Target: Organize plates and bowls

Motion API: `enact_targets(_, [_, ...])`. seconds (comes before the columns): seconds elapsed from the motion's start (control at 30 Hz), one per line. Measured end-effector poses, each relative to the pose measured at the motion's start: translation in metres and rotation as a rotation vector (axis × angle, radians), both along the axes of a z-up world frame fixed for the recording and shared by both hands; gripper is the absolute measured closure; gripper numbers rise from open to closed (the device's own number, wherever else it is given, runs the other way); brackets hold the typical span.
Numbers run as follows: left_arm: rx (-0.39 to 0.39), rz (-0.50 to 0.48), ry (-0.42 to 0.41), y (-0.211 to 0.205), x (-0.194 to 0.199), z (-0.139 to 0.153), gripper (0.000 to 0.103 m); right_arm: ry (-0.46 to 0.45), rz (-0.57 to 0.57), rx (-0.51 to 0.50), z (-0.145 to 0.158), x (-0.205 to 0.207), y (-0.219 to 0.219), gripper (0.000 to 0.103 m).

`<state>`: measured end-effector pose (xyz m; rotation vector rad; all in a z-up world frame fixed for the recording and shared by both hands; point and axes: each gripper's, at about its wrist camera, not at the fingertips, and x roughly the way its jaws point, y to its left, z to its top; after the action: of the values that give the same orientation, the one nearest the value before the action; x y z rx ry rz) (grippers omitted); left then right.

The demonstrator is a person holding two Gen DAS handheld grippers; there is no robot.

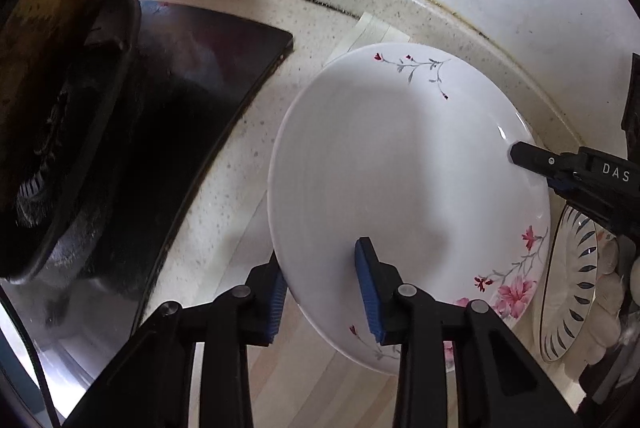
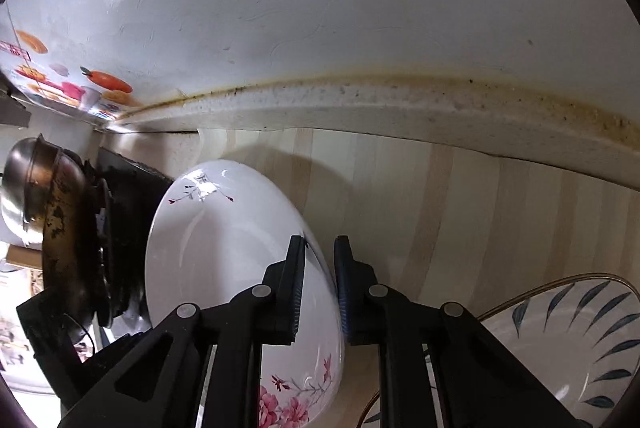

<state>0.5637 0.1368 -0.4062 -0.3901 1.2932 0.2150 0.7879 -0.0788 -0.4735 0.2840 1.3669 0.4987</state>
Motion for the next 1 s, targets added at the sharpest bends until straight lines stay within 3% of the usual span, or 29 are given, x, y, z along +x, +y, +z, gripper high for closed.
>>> enact_targets(0.27, [0.019, -0.045, -0.037, -0.007, -0.004, 0.018, 0.076, -0.023, 0.001, 0.002, 0.014, -0.015, -0.014, 0.092])
enact_targets(0.57, [-0.003, -0.128, -0.088, -0.026, -0.014, 0.049, 0.076, -0.079, -0.031, -0.013, 0.060, -0.060, -0.050, 0.093])
enact_targets(0.8, [-0.031, -0.226, -0.138, -0.052, -0.031, 0.089, 0.076, -0.118, -0.105, 0.012, 0.103, -0.129, -0.103, 0.094])
enact_targets(1.0, [-0.048, -0.314, -0.133, -0.087, -0.067, 0.108, 0.076, -0.137, -0.150, 0.025, 0.125, -0.204, -0.155, 0.094])
